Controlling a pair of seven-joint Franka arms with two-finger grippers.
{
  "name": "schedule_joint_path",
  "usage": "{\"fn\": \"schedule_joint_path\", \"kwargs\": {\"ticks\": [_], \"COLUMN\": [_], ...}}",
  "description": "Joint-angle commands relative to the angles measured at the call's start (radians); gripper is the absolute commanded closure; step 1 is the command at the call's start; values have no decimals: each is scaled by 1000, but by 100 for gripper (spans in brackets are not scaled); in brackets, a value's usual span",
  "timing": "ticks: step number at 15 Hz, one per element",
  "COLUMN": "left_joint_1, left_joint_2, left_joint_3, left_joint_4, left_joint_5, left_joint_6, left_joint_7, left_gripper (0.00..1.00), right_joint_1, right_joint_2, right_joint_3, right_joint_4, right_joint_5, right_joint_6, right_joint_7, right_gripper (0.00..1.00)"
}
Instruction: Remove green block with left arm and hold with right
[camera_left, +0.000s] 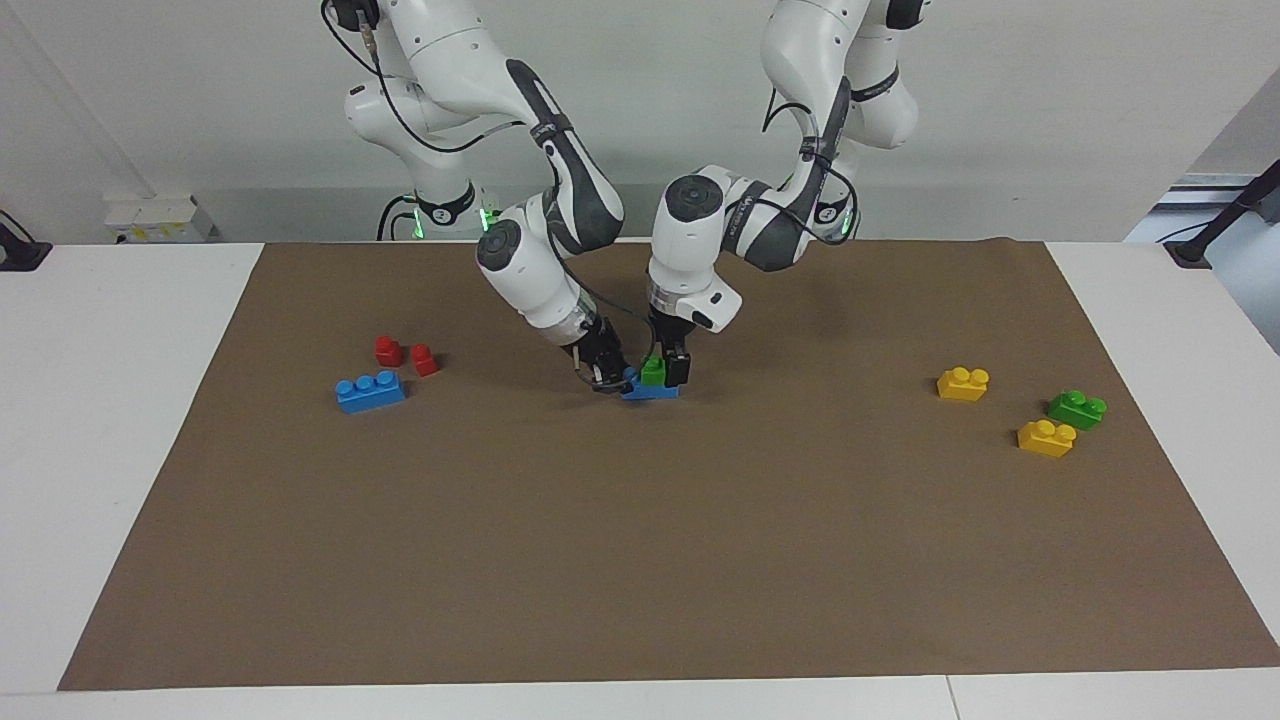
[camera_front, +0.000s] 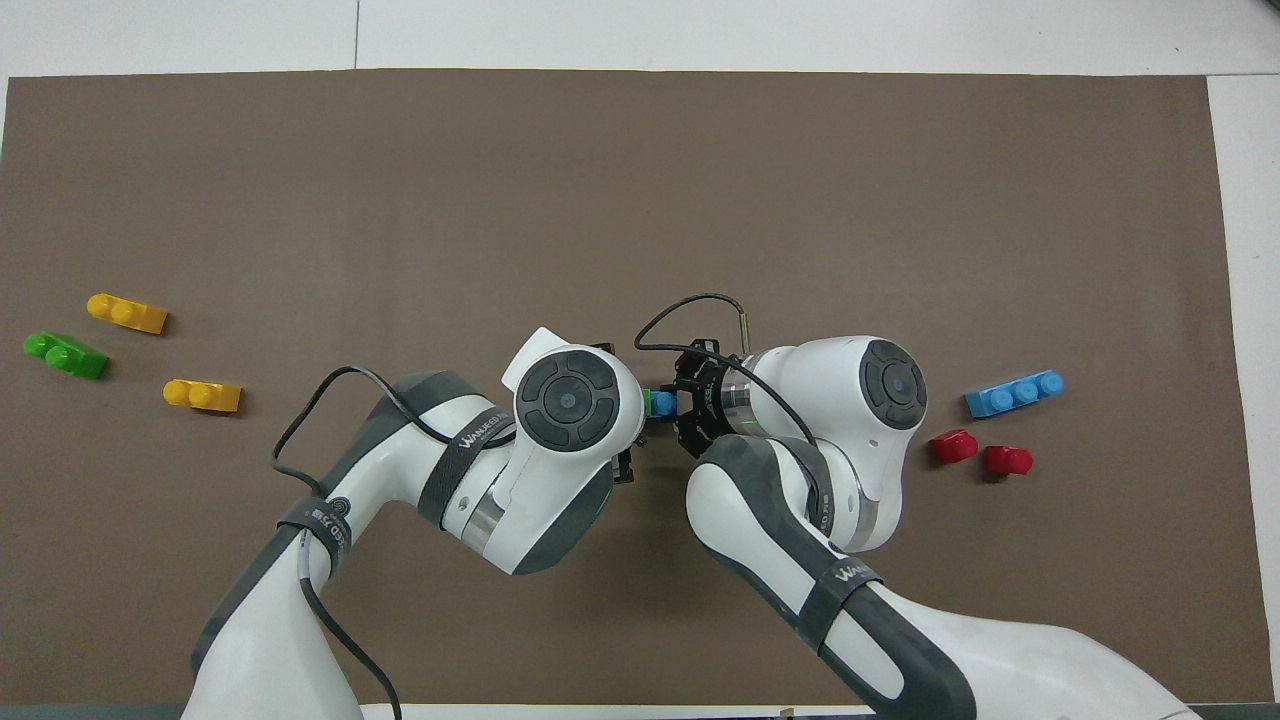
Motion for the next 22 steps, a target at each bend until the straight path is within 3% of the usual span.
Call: {"fn": "schedule_joint_path", "kwargs": {"ticks": [1, 3, 5, 7, 14, 22], "left_joint_1": [-17, -20, -20, -21, -6, 61], "left_joint_2": [11, 11, 9, 11, -12, -129], "left_joint_3": [11, 11, 10, 10, 7, 14], "left_joint_4": [6, 4, 6, 4, 12, 20], "left_joint_5": [24, 26, 52, 54, 52, 52], "left_joint_6": [15, 9, 6, 10, -2, -124], "left_joint_7": [-24, -22, -19, -4, 27, 47], "left_gripper": [1, 10, 35, 97, 100, 100], "right_joint_1": [9, 9, 9, 9, 9, 1], "right_joint_2": [5, 5, 5, 5, 3, 3], "right_joint_3": [-1, -1, -1, -1, -1, -1], "right_joint_4": [-5, -8, -8, -8, -16, -6], "right_joint_5": [30, 30, 30, 30, 30, 30], "right_joint_6": [35, 40, 40, 43, 44, 35], "right_joint_7": [-33, -35, -35, -44, -66, -67], "right_gripper": [100, 100, 100, 100, 100, 100]}}
